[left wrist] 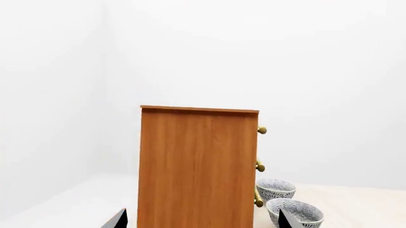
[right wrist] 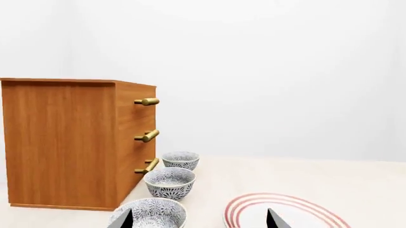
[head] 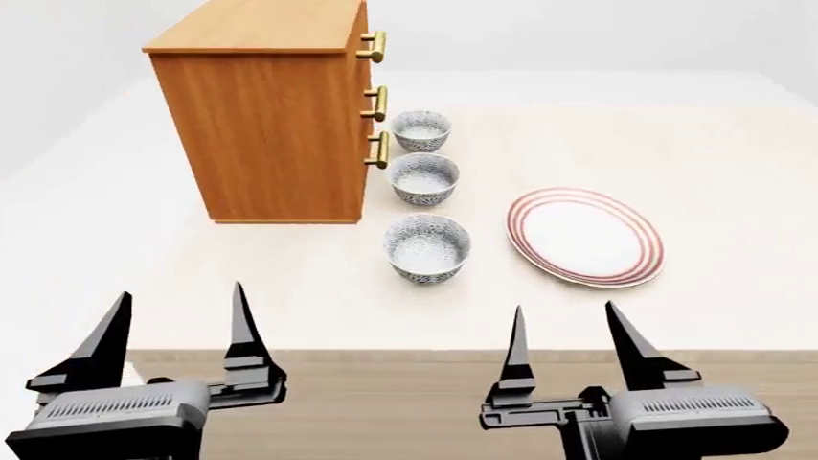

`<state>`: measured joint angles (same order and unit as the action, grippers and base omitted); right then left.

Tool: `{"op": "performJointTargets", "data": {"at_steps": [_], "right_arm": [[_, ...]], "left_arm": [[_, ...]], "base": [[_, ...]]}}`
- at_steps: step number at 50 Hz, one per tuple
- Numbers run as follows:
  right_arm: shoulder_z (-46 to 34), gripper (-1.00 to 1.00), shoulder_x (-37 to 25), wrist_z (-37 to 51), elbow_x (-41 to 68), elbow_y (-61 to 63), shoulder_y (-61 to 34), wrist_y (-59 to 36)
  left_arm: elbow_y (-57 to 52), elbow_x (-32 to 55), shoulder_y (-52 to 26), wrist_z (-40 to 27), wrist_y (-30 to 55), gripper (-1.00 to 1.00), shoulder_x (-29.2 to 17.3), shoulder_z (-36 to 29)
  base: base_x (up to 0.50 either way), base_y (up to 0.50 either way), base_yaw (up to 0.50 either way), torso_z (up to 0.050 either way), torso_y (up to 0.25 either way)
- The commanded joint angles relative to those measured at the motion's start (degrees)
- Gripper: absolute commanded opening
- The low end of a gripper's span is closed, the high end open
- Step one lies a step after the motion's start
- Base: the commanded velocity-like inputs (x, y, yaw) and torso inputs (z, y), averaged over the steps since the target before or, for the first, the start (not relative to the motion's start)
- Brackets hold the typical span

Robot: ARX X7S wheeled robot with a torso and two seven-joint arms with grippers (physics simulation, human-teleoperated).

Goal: Put the bowl in the middle on the plate.

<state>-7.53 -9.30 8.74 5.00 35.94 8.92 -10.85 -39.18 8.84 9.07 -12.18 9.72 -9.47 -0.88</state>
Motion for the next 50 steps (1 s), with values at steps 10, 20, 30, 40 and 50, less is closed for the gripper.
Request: {"op": "performJointTargets", "data": {"at_steps": [10,20,30,40,50], "right_arm": [[-0.24,1.0,-0.85,0.35,2.29,0.02,0.28,2.2],[-0.7,1.0,-1.34,0.78,2.37,0.06,0.22,2.15],[-1.04,1.0,-1.79,1.23,2.58,0.23,0.19,1.92],[-1.41,1.0,-2.15,1.51,2.76,-0.26,0.13,2.42],[-1.76,1.0,-2.52,1.83,2.94,-0.37,0.01,2.57]], "left_arm": [[-0.14,0.42,0.15,-1.01,-0.05,1.0,-1.05,-0.72],[-0.07,0.57,0.1,-1.46,-0.11,1.0,-1.45,-1.08],[-0.37,0.82,0.16,-1.94,0.02,1.0,-1.85,-1.35],[-0.28,1.02,0.22,-2.26,-0.28,1.0,-2.25,-1.63],[-0.33,1.23,0.17,-2.59,-0.36,1.0,-2.59,-1.83]], "base": [[0.24,0.0,0.0,0.0,0.0],[0.5,0.0,0.0,0.0,0.0],[0.5,0.0,0.0,0.0,0.0],[0.5,0.0,0.0,0.0,0.0],[0.5,0.0,0.0,0.0,0.0]]}}
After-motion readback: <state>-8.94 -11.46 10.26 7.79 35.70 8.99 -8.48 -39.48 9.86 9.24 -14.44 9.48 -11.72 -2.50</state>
